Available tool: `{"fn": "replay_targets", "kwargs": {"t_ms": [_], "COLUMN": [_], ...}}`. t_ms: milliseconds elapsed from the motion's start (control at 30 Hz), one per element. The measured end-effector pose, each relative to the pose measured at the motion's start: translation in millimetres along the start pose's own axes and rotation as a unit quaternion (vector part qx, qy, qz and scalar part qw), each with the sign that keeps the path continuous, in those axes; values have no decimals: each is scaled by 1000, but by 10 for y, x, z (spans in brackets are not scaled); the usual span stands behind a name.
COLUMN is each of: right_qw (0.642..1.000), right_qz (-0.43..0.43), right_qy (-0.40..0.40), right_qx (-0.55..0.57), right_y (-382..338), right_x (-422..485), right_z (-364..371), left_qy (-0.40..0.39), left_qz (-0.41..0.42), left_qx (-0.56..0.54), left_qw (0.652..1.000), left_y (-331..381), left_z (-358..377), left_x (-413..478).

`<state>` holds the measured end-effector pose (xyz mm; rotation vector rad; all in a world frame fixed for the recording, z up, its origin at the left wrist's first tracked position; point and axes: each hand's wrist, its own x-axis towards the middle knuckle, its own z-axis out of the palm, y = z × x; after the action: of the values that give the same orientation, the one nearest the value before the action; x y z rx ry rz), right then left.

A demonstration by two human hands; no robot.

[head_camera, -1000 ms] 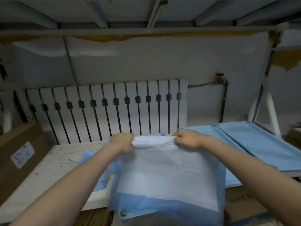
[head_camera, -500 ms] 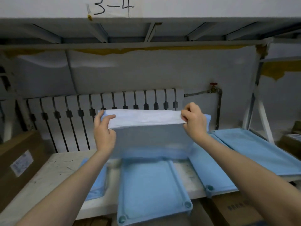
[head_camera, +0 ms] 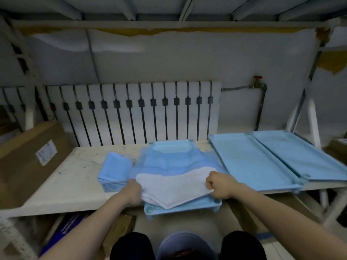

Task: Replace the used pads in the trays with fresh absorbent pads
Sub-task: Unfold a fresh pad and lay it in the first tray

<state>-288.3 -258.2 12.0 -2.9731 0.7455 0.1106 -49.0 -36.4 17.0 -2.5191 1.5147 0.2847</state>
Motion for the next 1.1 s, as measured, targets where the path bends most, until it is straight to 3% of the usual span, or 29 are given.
{"fn": "replay_targets", "kwargs": {"t_ms": [233, 300, 400, 467, 700, 900, 1100], "right_qw": [993, 997, 998, 996, 994, 1000, 997], "right_qz": [5, 19, 44, 58, 53, 12, 4], "right_qy": [-118, -76, 37, 72, 90, -9, -41], "right_qx": [11, 15, -12, -20, 35, -8, -65], "right_y": [-3, -3, 39, 73, 234, 185, 171], "right_x": [3, 56, 213, 322, 875, 1242, 1325], "right_z": [-28, -62, -36, 20, 71, 197, 258], "left_qy": [-189, -150, 27, 82, 25, 41, 77], "left_qz": [-86, -118, -127, -117, -53, -57, -96], "left_qx": [99, 102, 31, -34, -56, -60, -81], "left_qw": [973, 976, 991, 989, 997, 996, 989], "left_y": [37, 91, 193, 233, 138, 19, 9], "left_z": [-389, -504, -505, -392, -96, -123, -85], "left_x": [29, 104, 289, 449, 1013, 1215, 1191]}}
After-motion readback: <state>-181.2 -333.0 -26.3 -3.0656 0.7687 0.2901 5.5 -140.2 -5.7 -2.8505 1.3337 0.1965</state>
